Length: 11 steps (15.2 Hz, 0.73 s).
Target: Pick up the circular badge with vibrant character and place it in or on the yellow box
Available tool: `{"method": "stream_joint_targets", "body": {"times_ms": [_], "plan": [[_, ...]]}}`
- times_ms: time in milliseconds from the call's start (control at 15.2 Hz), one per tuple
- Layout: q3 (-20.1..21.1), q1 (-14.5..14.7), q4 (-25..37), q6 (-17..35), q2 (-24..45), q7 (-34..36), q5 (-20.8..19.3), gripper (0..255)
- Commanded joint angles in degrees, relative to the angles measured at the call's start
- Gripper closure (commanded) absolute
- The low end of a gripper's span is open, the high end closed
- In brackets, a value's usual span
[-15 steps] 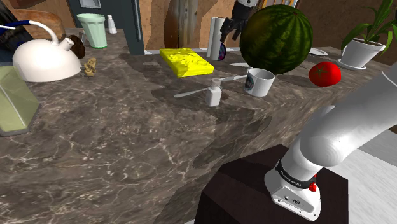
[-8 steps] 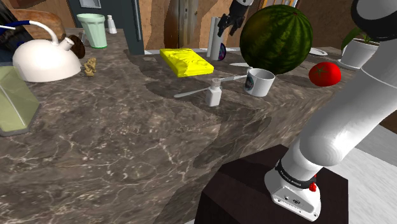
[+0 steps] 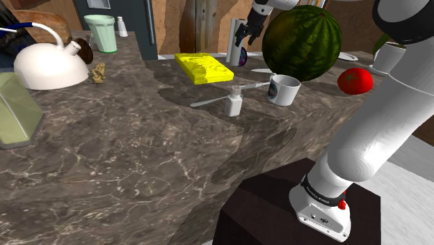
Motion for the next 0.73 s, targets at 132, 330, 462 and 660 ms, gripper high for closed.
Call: {"method": "stream_joint_targets", "body": {"times_ms": [132, 330, 462, 660], "plan": [[0.0, 0.01, -0.05, 0.26, 0.19, -0.04, 0.1, 0], [0.0, 0.01, -0.05, 0.25, 0.19, -0.04, 0.1, 0], [0.0, 0.01, -0.06, 0.25, 0.18, -0.04, 0.1, 255], [0.0, 0.01, -0.06, 0.25, 0.18, -0.04, 0.1, 255]]}}
